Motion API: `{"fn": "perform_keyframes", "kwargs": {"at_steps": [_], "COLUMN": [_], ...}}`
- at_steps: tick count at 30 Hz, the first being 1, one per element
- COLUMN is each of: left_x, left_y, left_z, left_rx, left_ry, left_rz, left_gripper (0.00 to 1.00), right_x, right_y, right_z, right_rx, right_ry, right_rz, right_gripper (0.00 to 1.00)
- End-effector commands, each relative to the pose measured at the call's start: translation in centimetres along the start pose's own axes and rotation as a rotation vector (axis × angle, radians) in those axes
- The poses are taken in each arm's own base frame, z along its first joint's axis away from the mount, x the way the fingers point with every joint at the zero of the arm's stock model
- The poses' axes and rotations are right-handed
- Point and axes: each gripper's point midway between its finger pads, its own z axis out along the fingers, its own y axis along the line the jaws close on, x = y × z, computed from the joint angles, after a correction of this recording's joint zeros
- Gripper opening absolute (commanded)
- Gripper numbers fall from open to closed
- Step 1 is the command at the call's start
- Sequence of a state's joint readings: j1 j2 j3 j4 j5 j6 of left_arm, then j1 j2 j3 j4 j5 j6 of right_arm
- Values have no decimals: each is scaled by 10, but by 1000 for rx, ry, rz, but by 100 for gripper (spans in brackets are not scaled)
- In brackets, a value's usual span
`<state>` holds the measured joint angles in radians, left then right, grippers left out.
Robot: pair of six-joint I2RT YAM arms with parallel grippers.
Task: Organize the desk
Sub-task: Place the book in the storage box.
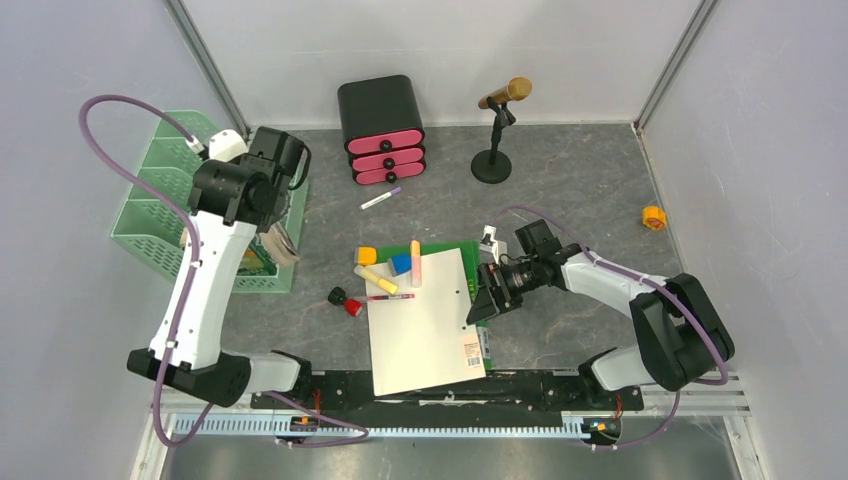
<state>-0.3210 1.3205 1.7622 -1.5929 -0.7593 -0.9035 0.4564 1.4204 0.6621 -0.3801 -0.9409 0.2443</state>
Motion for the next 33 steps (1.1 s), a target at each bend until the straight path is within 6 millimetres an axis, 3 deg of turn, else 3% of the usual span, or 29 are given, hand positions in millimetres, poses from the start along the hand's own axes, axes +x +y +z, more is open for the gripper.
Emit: {"fn": "perform_keyframes", "kwargs": {"at_steps": [1,9,12,18,22,28,33], "left_x": [-33,-52,-52,-17,9,25,30], "left_y": [22,28,30,33,49,75,85], "left_z": [-17,-23,-26,-27,-30,-35,-29], "left_rx": [-36,-55,-45,35,83,105,66], "left_ry": [-129,-207,-205,-79,-26,-44,-57], "left_rz": [-88,-243,-217,-102,-20,-71,-99], "left_gripper": [2,2,2,2,2,2,2], "right_x": [-14,-16,-18,-17,-16,-15,-19], "right_y": [8,11,11,9,9,9,11], "right_z": [-2,-3,-3,-2,-2,0,-1], "right_rx": [-15,-19,-18,-20,-24,-30,-31], "right_ry": [-28,-35,-39,-36,-35,-34,-40], "right_rz": [-69,-79,-87,-83,-79,-73,-79], "right_gripper": [98,98,98,98,98,98,98]}}
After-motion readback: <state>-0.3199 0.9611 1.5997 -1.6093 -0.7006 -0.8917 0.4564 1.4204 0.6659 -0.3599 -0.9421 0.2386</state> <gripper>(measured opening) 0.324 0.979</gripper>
